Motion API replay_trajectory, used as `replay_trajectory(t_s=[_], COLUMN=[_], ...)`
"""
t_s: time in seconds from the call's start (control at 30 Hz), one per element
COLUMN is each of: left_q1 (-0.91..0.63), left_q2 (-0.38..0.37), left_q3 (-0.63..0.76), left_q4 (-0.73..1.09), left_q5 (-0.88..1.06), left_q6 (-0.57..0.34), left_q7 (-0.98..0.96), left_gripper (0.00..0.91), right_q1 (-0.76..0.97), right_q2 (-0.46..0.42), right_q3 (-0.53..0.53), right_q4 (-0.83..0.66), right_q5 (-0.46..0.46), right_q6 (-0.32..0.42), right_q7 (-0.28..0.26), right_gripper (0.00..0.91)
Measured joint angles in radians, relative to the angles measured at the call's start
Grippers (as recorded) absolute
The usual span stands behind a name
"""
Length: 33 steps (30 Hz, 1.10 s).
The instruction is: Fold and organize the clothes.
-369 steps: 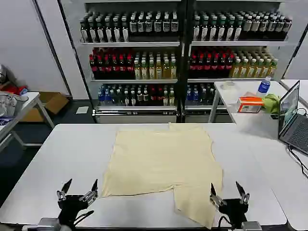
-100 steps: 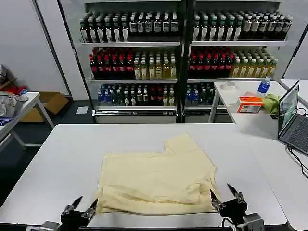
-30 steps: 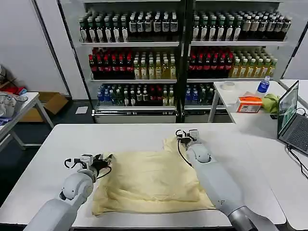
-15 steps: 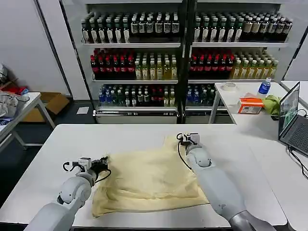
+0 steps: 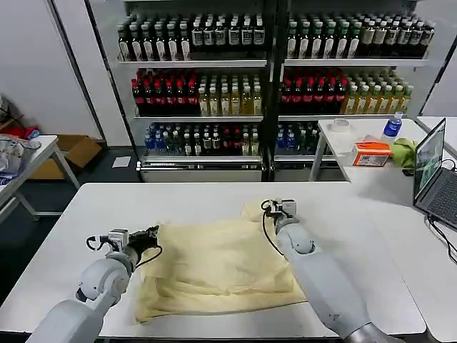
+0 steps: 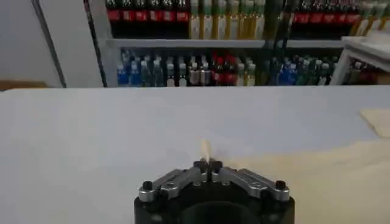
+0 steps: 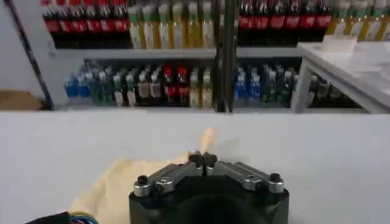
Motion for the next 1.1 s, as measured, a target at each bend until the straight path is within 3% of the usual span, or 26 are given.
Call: replay_trajectory(t_s=[0.7, 1.1], left_q1=[0.238, 0.374], left_q2=[-0.01, -0.02], left_q3=[-0.178, -0.252], left_q4=[-0.242, -0.34], left_q5=[-0.01, 0.03], left_q6=[0.021, 0.031], left_q7=[0.033, 0.065], left_gripper=[0.02, 0.02], right_q1=[-0.303, -0.53], right_q2=[-0.233, -0.288], right_q3=[0.177, 0.296], right_q4=[0.427, 0.638], right_q5=[0.062, 0.049], right_q6=[-0.041, -0.065], right_q7=[-0.045, -0.07], right_gripper=[0.0, 0.0])
